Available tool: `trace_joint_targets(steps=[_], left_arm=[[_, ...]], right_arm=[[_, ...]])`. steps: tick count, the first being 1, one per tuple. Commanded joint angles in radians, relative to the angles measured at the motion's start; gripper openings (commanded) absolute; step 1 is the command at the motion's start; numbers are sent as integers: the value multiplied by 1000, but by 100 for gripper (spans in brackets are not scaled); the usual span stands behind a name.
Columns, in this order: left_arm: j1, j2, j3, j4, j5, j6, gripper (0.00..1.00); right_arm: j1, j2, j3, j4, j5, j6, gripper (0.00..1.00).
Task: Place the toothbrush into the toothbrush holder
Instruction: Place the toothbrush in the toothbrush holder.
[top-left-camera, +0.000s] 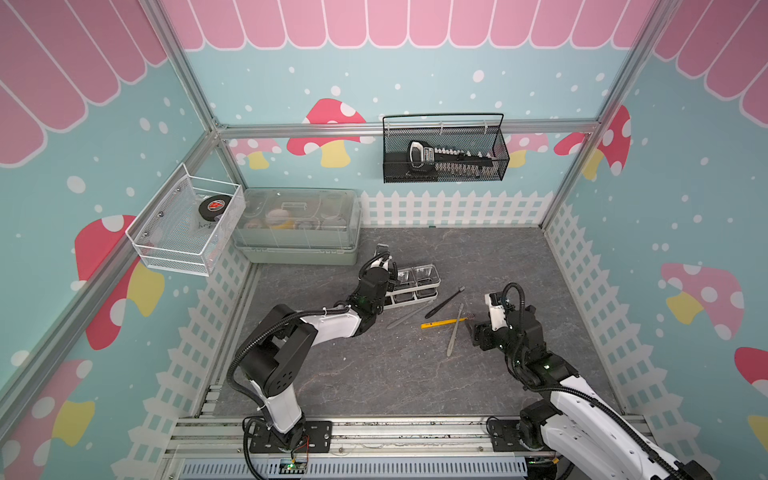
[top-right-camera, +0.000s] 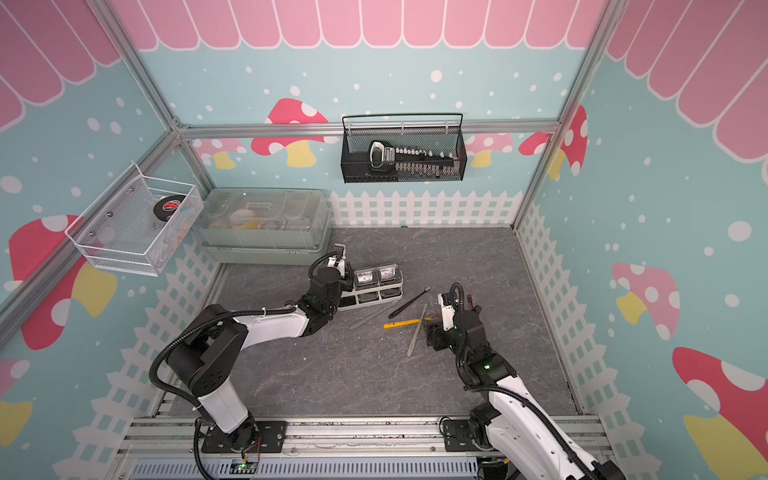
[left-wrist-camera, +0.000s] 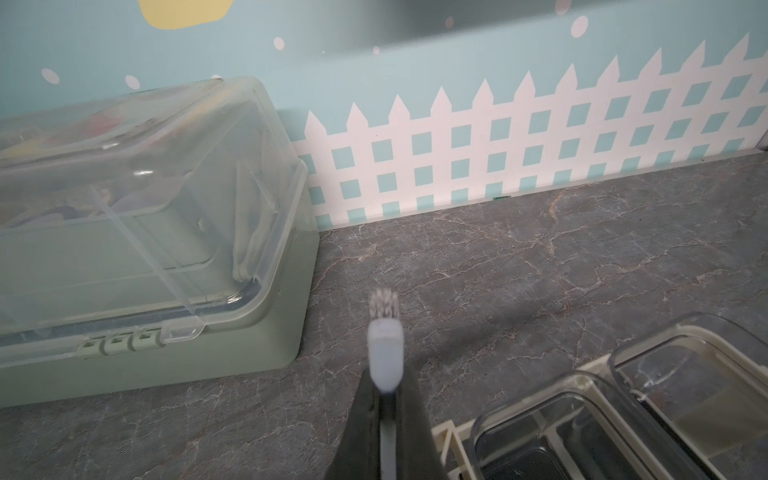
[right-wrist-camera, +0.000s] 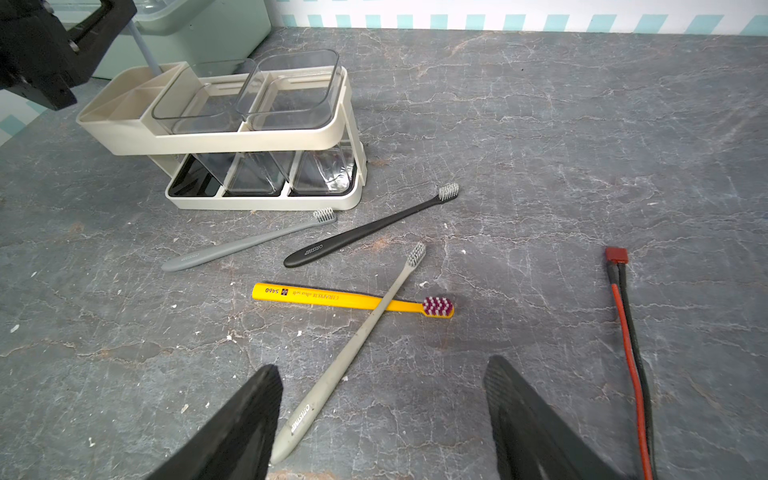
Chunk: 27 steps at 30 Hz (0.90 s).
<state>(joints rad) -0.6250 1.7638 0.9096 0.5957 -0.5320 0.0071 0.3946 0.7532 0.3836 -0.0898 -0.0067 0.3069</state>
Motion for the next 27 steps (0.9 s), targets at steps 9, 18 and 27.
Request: trace_joint_targets(steps=[9,18,27], left_arm=[[-1,12,-9,6,-33,-19,26],[-23,1,6,-31,-51,-11,49],[-53,-38,6,-31,-111,4,53]], right_arm=[[4,-12,-10,-5,13,-14,77],[4,-14,-15,-5,15,-12,78],[4,-22,-17,-6,14,-11,78]])
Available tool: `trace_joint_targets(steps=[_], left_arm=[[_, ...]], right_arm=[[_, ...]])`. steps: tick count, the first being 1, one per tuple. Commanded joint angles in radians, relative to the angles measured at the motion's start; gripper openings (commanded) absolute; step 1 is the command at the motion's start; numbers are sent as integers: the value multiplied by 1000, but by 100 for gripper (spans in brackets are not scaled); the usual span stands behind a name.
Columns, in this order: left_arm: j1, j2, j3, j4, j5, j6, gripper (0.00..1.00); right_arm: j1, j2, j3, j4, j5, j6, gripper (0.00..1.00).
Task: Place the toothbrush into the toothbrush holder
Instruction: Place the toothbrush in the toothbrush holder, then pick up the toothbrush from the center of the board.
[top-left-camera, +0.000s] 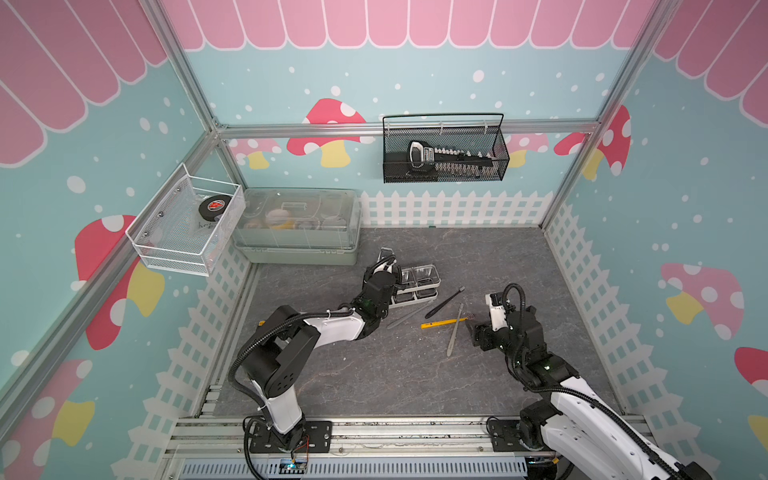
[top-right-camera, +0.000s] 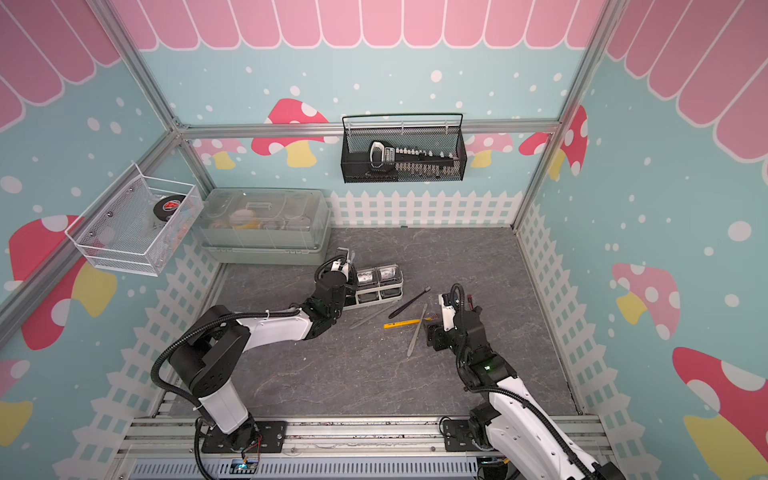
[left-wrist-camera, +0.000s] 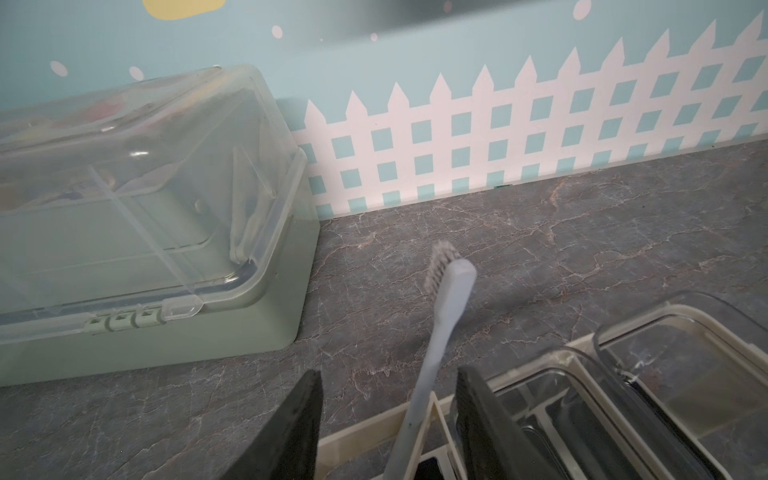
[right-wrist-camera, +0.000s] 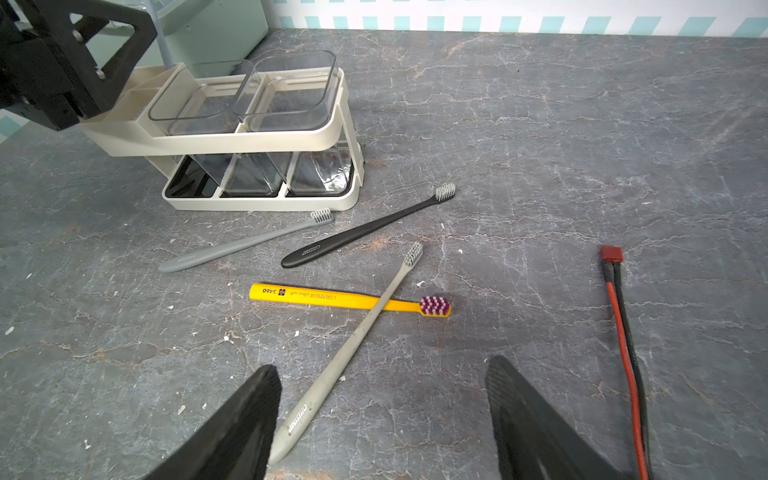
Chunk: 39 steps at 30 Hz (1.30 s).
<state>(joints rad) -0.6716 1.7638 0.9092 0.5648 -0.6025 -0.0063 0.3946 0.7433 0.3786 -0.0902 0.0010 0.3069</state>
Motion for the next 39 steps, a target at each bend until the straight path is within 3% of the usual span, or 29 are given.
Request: trace_joint_targets(steps=[1,13,22,32,36,39], left_arm=[[-10,-46,5,0,-42,21,53],[-75,-173,-3,-23,-185,86,55],[-99,-267,2,-242,-152,-67,56],[-146,-383,-69,-390,-121,-135,57],[-165,-407,-161,-317,-26,-116,57],[-225,-383,-219,-226,-55,-53,57]], right_arm=[[4,-13,-15,-5,6,-11,78],[4,31,7,-19,36,3,80],[2,160,116,-121,58,44,80],[-18,341,194,-167,46,118,79],[-19,377,214,-168,37,133,78],[-19,390,232,-181,42,133,78]])
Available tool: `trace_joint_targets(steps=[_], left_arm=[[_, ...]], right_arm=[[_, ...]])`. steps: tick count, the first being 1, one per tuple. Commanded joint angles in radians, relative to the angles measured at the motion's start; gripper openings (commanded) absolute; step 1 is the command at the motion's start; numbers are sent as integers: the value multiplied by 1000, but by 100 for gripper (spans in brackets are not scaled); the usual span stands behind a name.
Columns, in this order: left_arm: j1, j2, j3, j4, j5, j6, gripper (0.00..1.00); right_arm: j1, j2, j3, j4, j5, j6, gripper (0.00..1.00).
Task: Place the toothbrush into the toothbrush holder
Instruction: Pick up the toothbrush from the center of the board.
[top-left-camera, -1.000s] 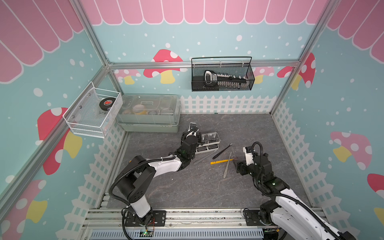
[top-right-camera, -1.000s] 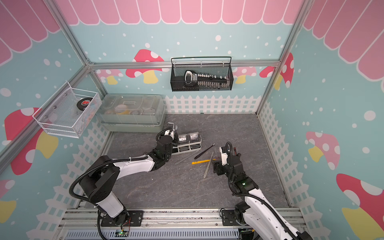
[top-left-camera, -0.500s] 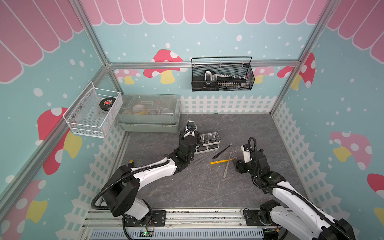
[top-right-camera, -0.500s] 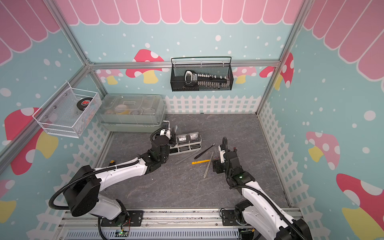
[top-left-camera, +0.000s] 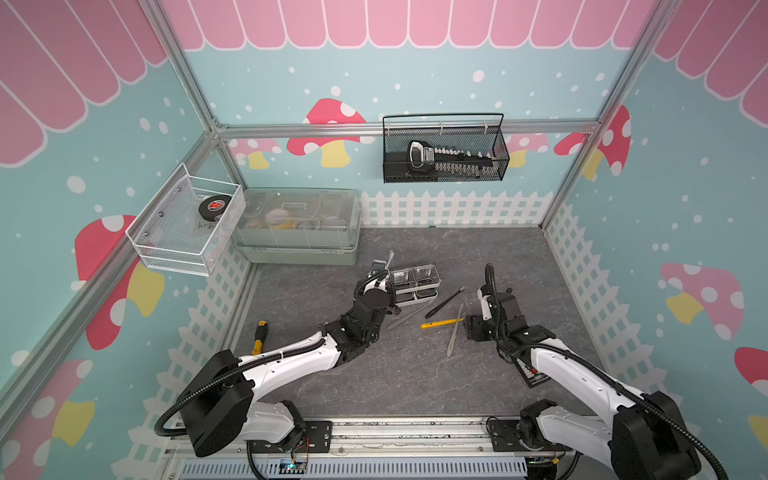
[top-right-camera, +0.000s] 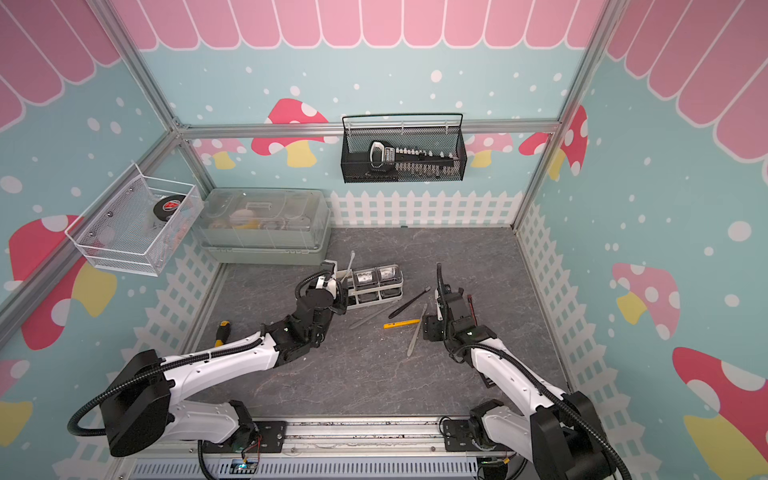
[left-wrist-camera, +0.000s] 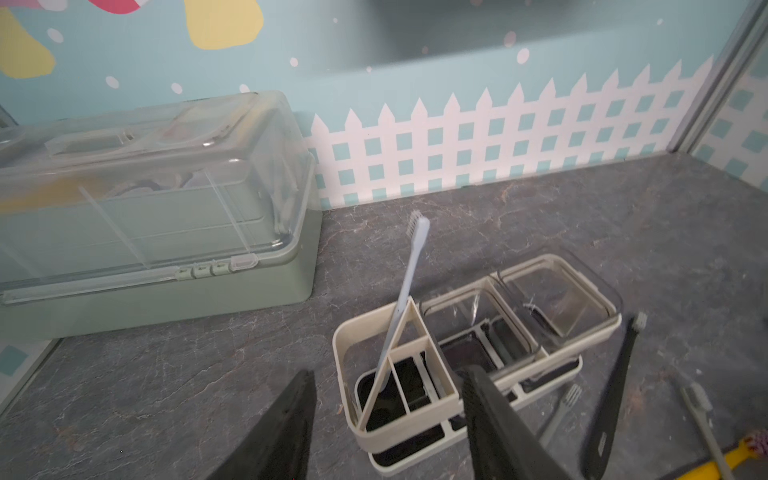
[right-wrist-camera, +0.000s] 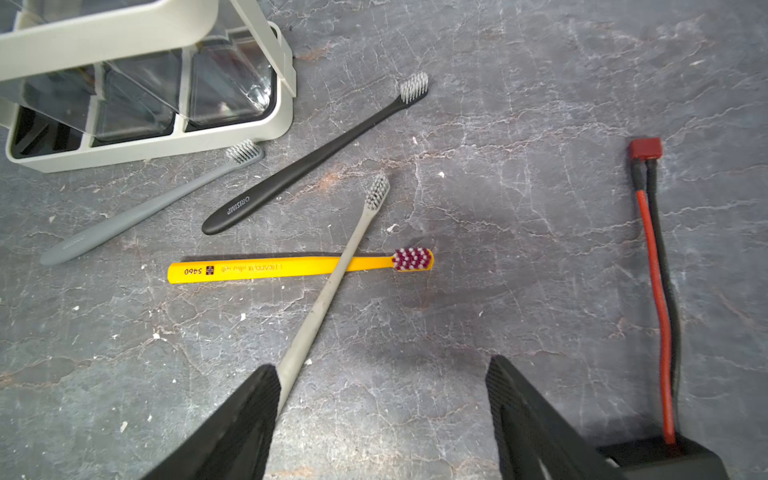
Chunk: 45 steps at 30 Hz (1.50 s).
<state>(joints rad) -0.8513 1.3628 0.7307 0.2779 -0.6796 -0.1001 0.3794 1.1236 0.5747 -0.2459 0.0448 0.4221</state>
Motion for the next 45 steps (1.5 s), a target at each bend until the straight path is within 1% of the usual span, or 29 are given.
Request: trace_joint_targets(steps=[1,3,7,13,15,21,25,28,34,38,45], left_arm=[[-55,25,-37,60,31,42,57],[-67,39,-20,47,66,44,57],[-82,40,-17,31,93,30,57],[-88,24,-42,37,83,24,57],[-88,29,-37,31,85,21,57],[-88,57,-21,17,92,11,57],[-87,70,-16,10,94,6,57],[-88,73,-15,10,91,5,57],[-88,84,-8,4,87,6,57],[-87,91,-4,2,85,11,57],[-87,99,2,-8,75,10,57]], right_arm=[[-6,17,42,-34,3,18,78],[-7,43,62,-54,4,17,78],[-7,99,84,-54,-25,30,75],[-7,157,80,-12,-56,62,72],[-7,176,80,1,-59,70,69],[-7,239,121,12,-73,73,65],[-7,286,149,30,-82,73,64],[-7,327,179,31,-87,68,60],[-6,395,214,41,-76,70,60],[-7,445,234,50,-98,67,57],[-7,484,255,72,-109,64,55]])
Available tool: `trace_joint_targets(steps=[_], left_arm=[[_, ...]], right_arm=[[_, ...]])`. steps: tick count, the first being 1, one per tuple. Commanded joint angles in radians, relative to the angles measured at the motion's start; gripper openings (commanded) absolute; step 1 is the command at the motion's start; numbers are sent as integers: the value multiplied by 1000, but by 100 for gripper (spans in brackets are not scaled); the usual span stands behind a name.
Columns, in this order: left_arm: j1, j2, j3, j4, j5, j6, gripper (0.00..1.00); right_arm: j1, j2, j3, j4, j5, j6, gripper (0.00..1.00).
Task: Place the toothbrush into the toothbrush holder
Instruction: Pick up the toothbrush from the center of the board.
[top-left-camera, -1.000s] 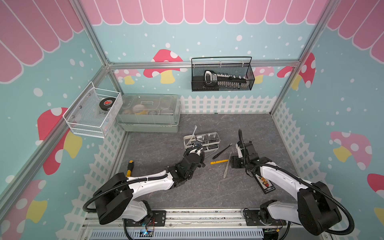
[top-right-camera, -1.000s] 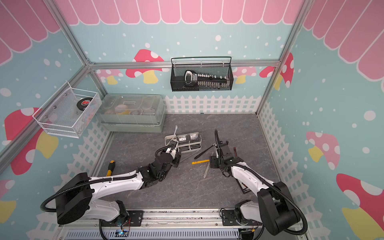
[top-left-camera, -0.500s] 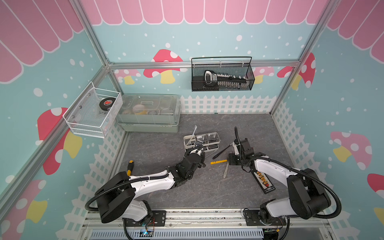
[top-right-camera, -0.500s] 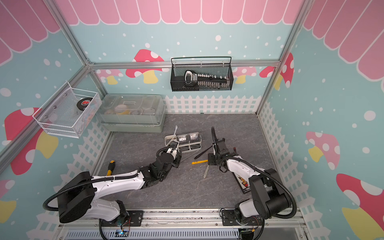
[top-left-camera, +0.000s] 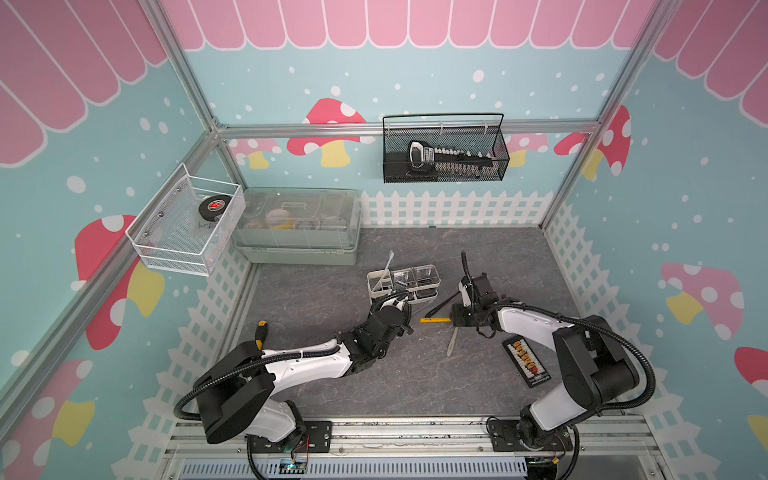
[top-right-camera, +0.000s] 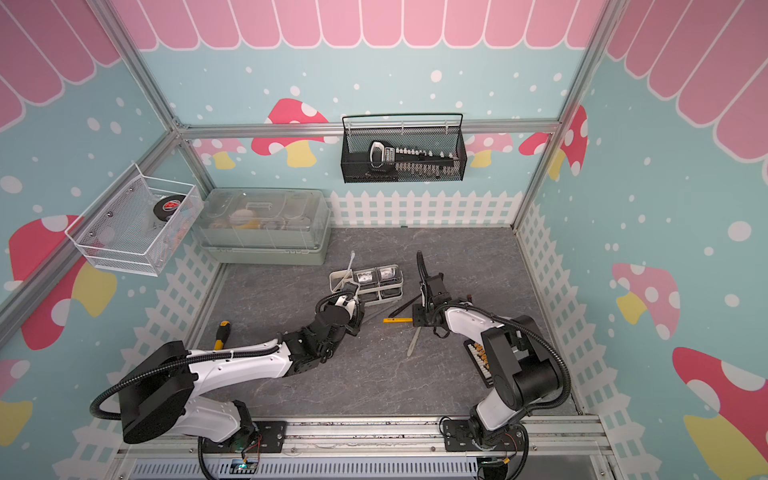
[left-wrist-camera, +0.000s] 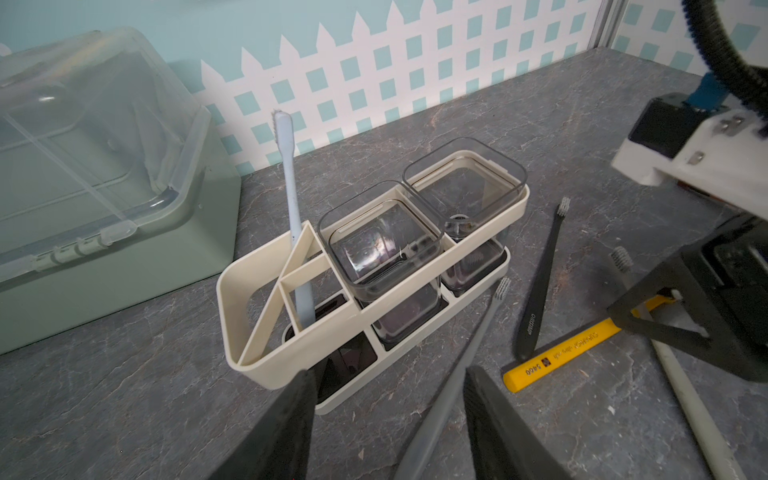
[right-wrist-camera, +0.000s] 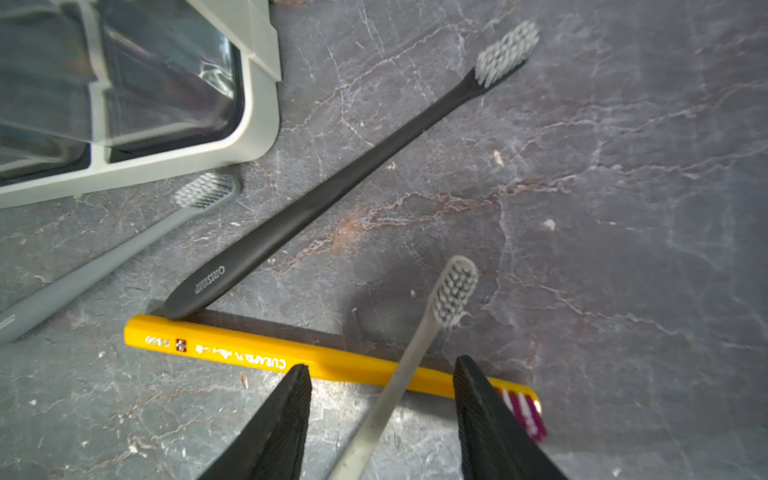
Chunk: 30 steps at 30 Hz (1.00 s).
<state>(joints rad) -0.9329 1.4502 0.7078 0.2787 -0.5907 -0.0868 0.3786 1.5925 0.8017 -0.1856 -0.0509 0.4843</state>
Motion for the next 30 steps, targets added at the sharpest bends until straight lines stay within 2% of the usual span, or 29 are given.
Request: trace_joint_targets(steps=[1,5,22,28,30], left_arm=[[-6,13,26,-9,-14,-4,57],[-6,18,29,-12,-12,-6,57],[-6,19,32,-17,-14,-9,58],[-6,25,35,-17,-10,-13,57],[-6,27,37,-22,-9,-11,57]], right_arm=[[-6,18,30,11,-10,2,54],[-6,39,39,5,9,5,53],[-6,120,46,11,11,28,30],[-6,120,36,29,-6,21,17],[-6,120,33,47,-37,4,4]])
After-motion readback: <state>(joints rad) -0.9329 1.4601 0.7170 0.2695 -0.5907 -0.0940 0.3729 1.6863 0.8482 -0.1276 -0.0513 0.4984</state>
